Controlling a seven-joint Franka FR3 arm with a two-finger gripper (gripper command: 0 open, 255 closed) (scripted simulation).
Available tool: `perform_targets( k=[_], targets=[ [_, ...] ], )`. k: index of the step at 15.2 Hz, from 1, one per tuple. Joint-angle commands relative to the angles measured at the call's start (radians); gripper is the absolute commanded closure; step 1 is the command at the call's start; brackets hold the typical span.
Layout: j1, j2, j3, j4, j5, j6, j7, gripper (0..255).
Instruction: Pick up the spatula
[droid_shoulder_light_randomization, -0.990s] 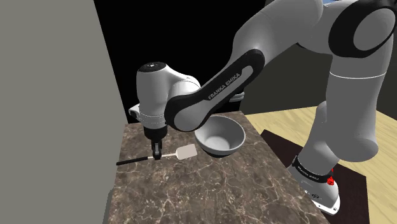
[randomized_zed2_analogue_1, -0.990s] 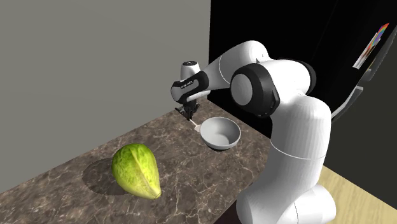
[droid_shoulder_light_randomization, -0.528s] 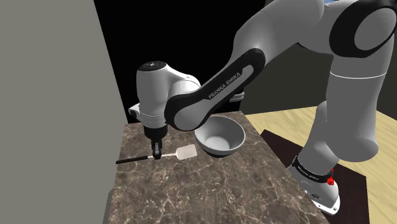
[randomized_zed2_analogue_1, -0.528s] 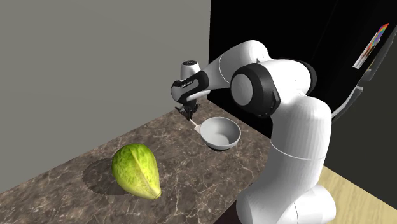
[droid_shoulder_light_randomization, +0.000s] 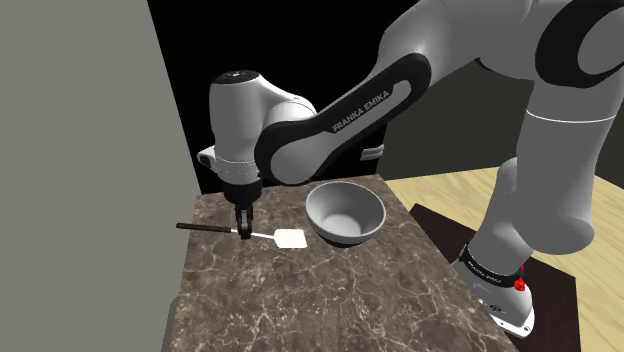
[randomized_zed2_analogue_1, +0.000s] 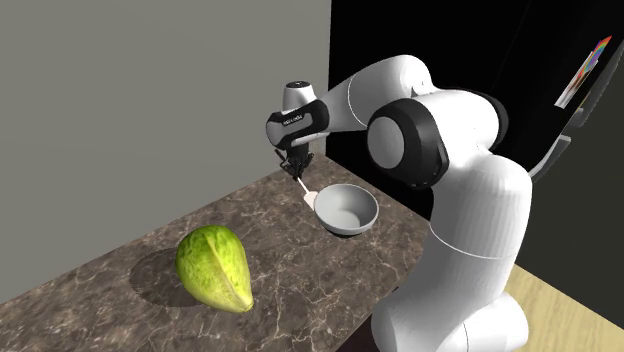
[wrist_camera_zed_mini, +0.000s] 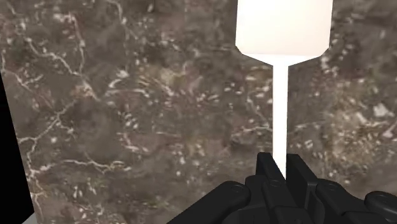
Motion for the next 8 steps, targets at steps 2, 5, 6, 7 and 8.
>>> perform_targets(
  k=[2,5,6,7,8],
  targets=[
    [-0.002,-0.016,0.003,0.019,0.009,-0.035,-0.006,255],
    [-0.004,-0.033,0.005,0.04,0.018,-0.071,-0.011,255],
    [-0.005,-0.038,0.006,0.047,0.021,-0.083,-0.013,255],
    [-0.005,-0.039,0.006,0.048,0.021,-0.084,-0.013,255],
    [-0.005,-0.039,0.006,0.048,0.021,-0.084,-0.013,255]
  ],
)
